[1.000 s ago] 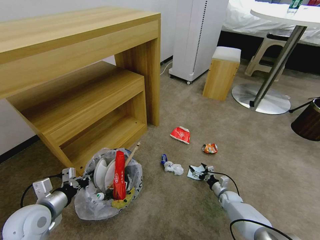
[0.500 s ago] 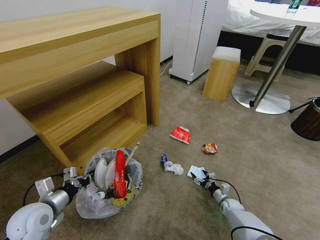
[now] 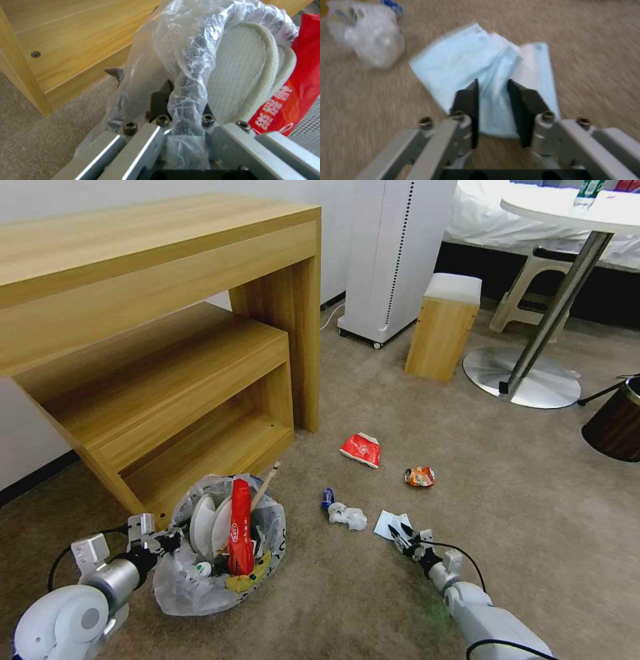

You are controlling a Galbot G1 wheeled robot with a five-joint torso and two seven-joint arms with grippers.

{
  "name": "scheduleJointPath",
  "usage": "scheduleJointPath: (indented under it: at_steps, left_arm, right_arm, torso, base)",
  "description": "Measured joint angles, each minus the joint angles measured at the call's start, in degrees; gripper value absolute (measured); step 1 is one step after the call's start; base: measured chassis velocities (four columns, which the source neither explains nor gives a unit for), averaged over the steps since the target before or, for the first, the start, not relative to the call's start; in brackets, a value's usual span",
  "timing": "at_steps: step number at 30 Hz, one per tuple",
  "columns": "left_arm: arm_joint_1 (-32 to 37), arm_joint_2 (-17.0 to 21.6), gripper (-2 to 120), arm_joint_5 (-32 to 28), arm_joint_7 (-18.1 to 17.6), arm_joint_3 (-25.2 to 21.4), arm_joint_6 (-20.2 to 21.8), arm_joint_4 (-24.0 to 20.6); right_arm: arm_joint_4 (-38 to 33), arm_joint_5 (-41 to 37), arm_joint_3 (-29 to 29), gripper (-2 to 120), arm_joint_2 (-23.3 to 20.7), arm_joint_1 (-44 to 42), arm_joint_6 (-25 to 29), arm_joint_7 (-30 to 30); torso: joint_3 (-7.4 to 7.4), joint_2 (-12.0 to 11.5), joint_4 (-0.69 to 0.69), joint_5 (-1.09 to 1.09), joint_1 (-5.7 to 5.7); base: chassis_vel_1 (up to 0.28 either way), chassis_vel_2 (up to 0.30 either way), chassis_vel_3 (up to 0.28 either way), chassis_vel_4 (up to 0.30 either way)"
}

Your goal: Pick up the trash bin and place the garbage on the floor into it.

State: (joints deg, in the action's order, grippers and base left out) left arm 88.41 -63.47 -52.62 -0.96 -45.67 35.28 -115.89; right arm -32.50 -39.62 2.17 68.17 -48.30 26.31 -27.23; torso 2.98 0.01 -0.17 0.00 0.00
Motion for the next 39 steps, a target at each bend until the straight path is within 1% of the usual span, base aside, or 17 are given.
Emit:
scheduleJointPath:
  at_steps: [3,4,5,12,15,16,19,21,24,25,27,28,31,32,33,36,39]
  left_arm:
    - [0.0,-0.3,1,0.3,0.0,0.3,-0.1,0.1]
    - [0.0,-0.3,1,0.3,0.0,0.3,-0.1,0.1]
    - [0.0,-0.4,1,0.5,0.0,0.4,-0.2,0.1]
    - [0.4,-0.6,1,0.9,0.2,0.4,-0.4,0.1]
    - [0.6,-0.6,1,1.0,0.4,0.1,-0.5,0.3]
    - [0.6,-0.6,1,1.0,0.4,0.1,-0.5,0.3]
    - [0.5,-0.4,1,1.0,0.4,0.0,-0.5,0.7]
    - [0.5,-0.4,1,1.1,0.4,0.0,-0.5,0.8]
    - [0.7,-0.4,1,1.3,0.4,-0.3,-0.5,0.8]
    - [0.7,-0.4,1,1.3,0.4,-0.3,-0.5,0.8]
    - [1.2,-0.6,1,1.4,0.5,-0.7,-0.5,0.1]
    - [1.2,-0.6,1,1.4,0.5,-0.7,-0.5,0.1]
    - [1.9,-1.1,1,1.6,0.4,-0.9,-0.2,-1.3]
    - [1.9,-1.1,1,1.6,0.4,-0.9,-0.2,-1.3]
    - [2.0,-1.3,1,1.7,0.4,-0.9,-0.1,-1.8]
    - [2.2,-1.5,1,1.8,0.2,-0.9,0.1,-2.3]
    - [2.5,-1.9,1,2.0,-0.2,-0.9,0.4,-3.6]
  right_arm:
    - [-0.1,0.3,0.1,8,-0.8,-1.0,0.7,-0.6]
    - [-0.1,0.3,0.1,8,-0.8,-1.0,0.7,-0.6]
    - [-0.1,0.5,0.2,1,-0.8,-1.1,1.0,-0.7]
    - [-2.6,-0.3,0.0,0,-1.6,-1.4,1.5,-0.9]
    - [-8.4,-3.5,-1.0,0,-4.8,-2.9,1.5,-1.6]
    - [-8.4,-3.5,-1.0,0,-4.8,-2.9,1.5,-1.6]
    - [-17.6,-8.4,-1.5,0,-8.5,-5.3,1.5,-2.4]
    - [-20.2,-9.4,-1.4,0,-9.4,-5.9,1.4,-2.7]
    - [-34.5,-13.1,-1.0,0,-14.0,-8.1,0.9,-3.8]
    - [-34.5,-13.1,-1.0,0,-14.0,-8.1,0.9,-3.8]
    - [-44.1,-15.0,-1.4,0,-16.6,-8.1,0.2,-4.0]
    - [-44.1,-15.0,-1.4,0,-16.6,-8.1,0.2,-4.0]
    - [-57.9,-18.6,-4.5,0,-20.7,-5.8,-2.6,-3.2]
    - [-57.9,-18.6,-4.5,0,-20.7,-5.8,-2.6,-3.2]
    - [-62.6,-20.1,-6.6,0,-22.1,-4.5,-3.6,-2.2]
    - [-66.8,-21.6,-9.0,0,-23.5,-3.1,-4.3,-1.5]
    - [-73.0,-24.8,-16.6,0,-25.8,1.7,-5.9,-0.3]
  torso:
    - [0.0,0.0,0.0,0.0,0.0]
    - [0.0,0.0,0.0,0.0,0.0]
    - [0.0,0.0,0.02,0.0,0.0]
    - [0.0,0.0,0.02,0.02,0.0]
    - [0.0,0.0,0.01,-0.01,0.0]
    - [0.0,0.0,0.01,-0.01,0.0]
    - [0.0,0.0,0.0,0.0,0.0]
    - [0.0,0.0,0.01,-0.01,0.0]
    - [0.01,0.0,-0.01,0.0,0.0]
    - [0.01,0.0,-0.01,0.0,0.0]
    - [0.0,0.0,0.01,-0.02,0.0]
    - [0.0,0.0,0.01,-0.02,0.0]
    - [0.0,0.0,0.03,-0.01,0.0]
    - [0.0,0.0,0.03,-0.01,0.0]
    - [0.0,0.0,0.02,-0.02,0.0]
    - [0.0,0.0,0.02,-0.03,0.0]
    - [0.0,0.0,0.01,0.0,0.0]
  base:
    - [0.0,0.0,0.0,0.0]
    - [0.0,0.0,0.0,0.0]
    - [0.0,0.0,0.0,0.0]
    - [0.0,0.0,0.0,0.0]
    - [0.0,0.0,0.0,0.0]
    - [0.0,0.0,0.0,0.0]
    - [0.0,0.0,0.0,0.0]
    - [0.0,0.0,0.0,0.0]
    - [0.0,0.0,0.0,0.0]
    - [0.0,0.0,0.0,0.0]
    - [0.0,0.0,0.0,0.0]
    - [0.0,0.0,0.0,0.0]
    - [0.0,0.0,0.0,0.0]
    - [0.0,0.0,0.0,0.0]
    - [0.0,0.0,0.0,0.0]
    - [0.0,0.0,0.0,0.0]
    - [0.0,0.0,0.0,0.0]
